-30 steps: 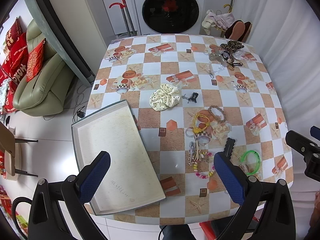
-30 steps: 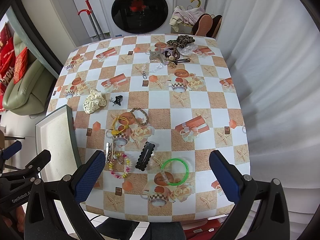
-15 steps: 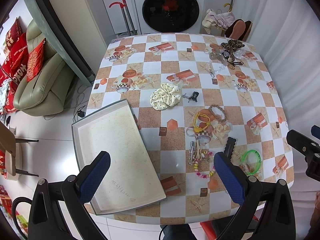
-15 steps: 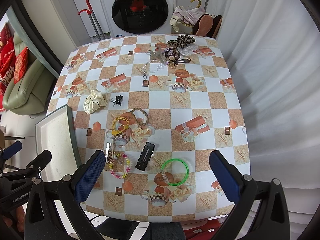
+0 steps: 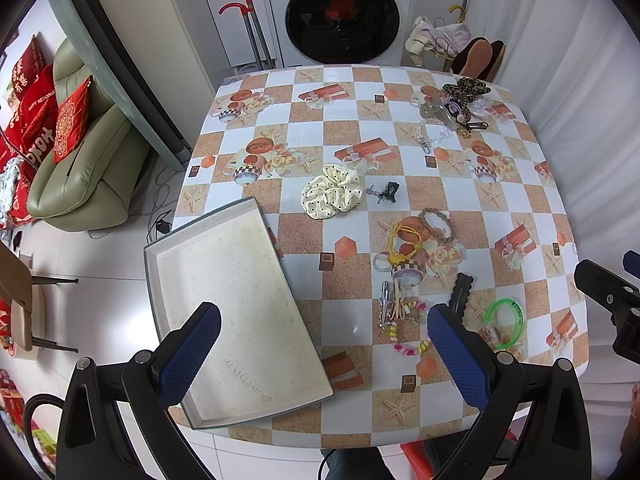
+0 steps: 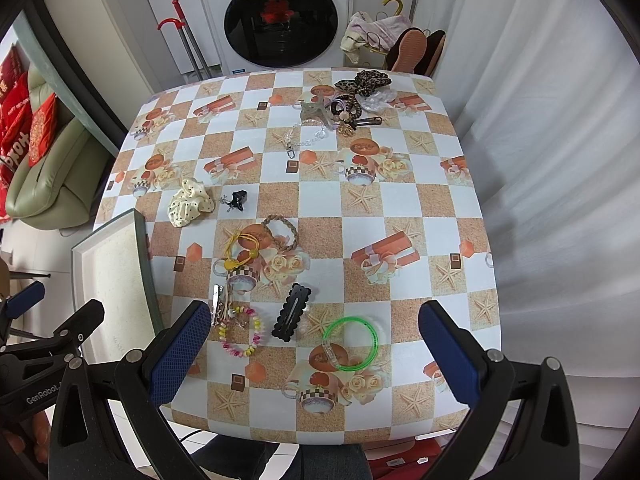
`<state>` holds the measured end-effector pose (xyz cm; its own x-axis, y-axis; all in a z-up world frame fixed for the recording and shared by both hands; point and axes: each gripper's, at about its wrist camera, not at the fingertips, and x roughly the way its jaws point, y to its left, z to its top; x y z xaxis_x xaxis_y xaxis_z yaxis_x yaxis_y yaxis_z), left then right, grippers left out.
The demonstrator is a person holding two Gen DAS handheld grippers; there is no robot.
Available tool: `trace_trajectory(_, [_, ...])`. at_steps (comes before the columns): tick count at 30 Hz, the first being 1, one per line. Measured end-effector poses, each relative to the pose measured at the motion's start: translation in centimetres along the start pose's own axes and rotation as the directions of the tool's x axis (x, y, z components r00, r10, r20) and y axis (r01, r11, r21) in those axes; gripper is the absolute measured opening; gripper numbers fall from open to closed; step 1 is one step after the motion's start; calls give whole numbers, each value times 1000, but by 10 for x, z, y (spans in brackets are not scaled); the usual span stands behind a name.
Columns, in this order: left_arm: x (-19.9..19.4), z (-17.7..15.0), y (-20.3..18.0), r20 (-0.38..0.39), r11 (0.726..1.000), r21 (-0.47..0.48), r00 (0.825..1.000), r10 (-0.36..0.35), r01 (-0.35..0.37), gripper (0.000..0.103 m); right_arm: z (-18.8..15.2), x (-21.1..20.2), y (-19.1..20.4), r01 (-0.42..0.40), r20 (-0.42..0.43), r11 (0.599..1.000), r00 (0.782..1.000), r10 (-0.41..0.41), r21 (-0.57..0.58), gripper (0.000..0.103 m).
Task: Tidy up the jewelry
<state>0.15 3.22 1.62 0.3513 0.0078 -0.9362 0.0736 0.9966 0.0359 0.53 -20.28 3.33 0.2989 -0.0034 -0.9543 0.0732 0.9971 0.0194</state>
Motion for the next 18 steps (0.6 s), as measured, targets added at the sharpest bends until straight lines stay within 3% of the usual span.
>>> trace_trajectory(18, [-1, 1, -3, -4, 1000, 0, 1000, 2, -2, 103, -1, -1, 0, 0, 0, 1000, 1000, 0, 0, 103])
